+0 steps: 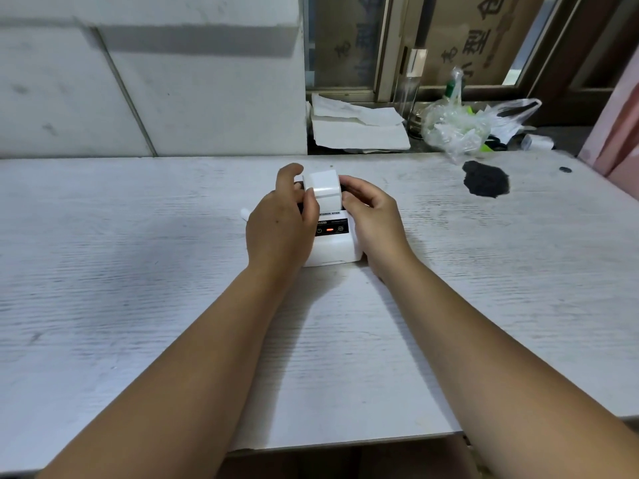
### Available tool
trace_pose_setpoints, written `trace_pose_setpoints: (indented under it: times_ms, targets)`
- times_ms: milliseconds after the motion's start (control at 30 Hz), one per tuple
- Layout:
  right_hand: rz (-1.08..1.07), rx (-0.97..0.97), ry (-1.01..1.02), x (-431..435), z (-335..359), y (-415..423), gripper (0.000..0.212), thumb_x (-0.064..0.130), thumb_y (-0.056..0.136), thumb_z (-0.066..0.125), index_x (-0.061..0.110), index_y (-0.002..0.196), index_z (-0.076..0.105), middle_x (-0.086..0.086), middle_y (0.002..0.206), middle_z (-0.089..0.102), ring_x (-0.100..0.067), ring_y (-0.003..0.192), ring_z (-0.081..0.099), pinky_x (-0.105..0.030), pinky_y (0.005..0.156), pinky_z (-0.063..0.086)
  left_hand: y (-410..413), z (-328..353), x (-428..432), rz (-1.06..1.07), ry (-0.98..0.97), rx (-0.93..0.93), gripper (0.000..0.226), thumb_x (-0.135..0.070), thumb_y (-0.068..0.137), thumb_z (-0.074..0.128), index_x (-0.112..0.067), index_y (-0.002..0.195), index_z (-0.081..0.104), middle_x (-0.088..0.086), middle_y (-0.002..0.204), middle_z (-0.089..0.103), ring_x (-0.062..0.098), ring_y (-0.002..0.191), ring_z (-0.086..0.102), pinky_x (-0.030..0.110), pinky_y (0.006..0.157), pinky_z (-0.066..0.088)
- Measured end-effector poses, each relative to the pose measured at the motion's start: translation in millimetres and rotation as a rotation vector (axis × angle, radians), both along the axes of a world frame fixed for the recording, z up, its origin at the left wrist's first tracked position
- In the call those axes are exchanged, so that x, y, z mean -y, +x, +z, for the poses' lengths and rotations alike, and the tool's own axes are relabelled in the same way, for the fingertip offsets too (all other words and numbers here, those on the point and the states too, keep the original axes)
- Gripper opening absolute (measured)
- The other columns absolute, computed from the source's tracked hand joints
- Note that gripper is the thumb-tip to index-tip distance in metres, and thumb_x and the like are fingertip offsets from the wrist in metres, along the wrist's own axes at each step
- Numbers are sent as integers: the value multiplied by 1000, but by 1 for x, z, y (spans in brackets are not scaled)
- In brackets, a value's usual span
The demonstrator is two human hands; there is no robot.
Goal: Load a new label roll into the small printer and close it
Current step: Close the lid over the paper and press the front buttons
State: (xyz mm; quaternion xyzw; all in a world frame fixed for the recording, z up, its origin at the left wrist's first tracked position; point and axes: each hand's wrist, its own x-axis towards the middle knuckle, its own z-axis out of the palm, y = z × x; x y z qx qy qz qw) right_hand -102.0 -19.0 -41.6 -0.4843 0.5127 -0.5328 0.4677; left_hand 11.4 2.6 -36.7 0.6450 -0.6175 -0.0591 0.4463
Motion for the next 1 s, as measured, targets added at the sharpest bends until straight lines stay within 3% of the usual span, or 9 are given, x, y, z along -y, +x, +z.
trace_pose_setpoints:
  times_ms: [100,333,500,600,700,767,867,900,1000]
  targets:
    - [-3,71,45,3,-2,4,39,7,91,56,22,127,60,-5,131,62,-17,123,57,-39,109,43,-1,-1,-1,18,-7,11,36,-18,96,43,-15,132,47,4,105,74,33,81,62,38,70,44]
    - [33,174,128,6,-2,2,46,4,90,54,24,131,53,-9,141,54,-22,125,56,-45,109,42,-1,-6,-2,26,-17,93,37,-18,97,39,-13,134,45,7,102,73,26,69,51,30,62,31]
    - [37,204,123,6,-4,2,38,0,90,53,27,118,53,-5,136,58,-23,120,61,-49,107,45,2,-12,-7,-76,-5,123,58,-21,94,45,-15,149,25,8,113,70,28,101,64,37,73,46]
    - [-4,114,63,4,-6,5,32,5,93,52,25,117,56,-2,128,61,-18,119,60,-42,106,46,3,-13,-4,-54,-4,89,55,-18,93,46,-16,146,30,3,106,72,21,81,63,27,64,36]
    - [-53,23,-8,3,-10,8,29,10,95,50,20,120,59,4,117,63,-13,114,59,-34,105,46,5,-14,1,-90,10,30,50,-12,93,44,-16,142,34,0,91,69,13,59,47,21,56,24]
    - [-43,32,-14,5,-11,6,29,11,96,50,17,123,60,5,115,64,-13,113,60,-35,105,46,7,-15,5,-150,16,-26,50,-11,93,45,-16,142,33,-2,112,70,15,70,53,18,58,26]
    - [-4,53,24,9,-11,1,33,17,95,51,16,127,60,-2,126,65,-20,117,62,-45,105,47,15,-16,6,-253,114,-178,54,-18,94,52,-24,142,29,-5,137,59,16,113,57,10,74,34]
    - [-1,61,36,10,-11,0,34,18,95,51,17,127,60,-4,128,65,-21,118,62,-46,105,47,19,-16,6,-308,152,-267,55,-18,93,54,-27,140,29,-6,138,57,15,121,54,12,85,37]
    - [9,82,44,12,-12,-1,41,9,91,51,16,131,58,-6,132,63,-22,121,60,-45,107,45,29,-16,7,-451,225,-546,59,-7,88,55,-30,137,32,-7,144,48,13,132,47,35,112,36]
